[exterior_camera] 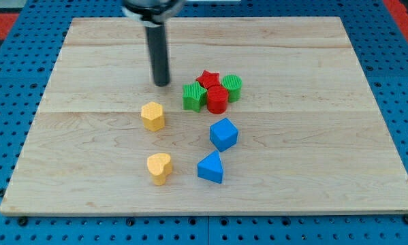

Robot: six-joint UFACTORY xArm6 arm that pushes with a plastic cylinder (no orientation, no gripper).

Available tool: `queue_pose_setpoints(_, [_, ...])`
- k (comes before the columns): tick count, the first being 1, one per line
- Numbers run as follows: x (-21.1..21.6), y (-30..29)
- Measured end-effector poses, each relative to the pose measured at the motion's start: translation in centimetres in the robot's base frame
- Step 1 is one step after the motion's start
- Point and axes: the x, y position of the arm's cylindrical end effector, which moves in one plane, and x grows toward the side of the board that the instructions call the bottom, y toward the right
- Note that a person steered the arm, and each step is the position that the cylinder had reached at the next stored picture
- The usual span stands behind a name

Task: Move your arm towards the yellow hexagon

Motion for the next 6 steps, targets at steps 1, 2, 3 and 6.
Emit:
queue_pose_setpoints(1, [0.3,-6.9])
queue_pose_setpoints(2, [0.6,-11.3])
queue_pose_setpoints(3, [1.6,-11.7])
queue_pose_setpoints(6, [7.9,-13.7])
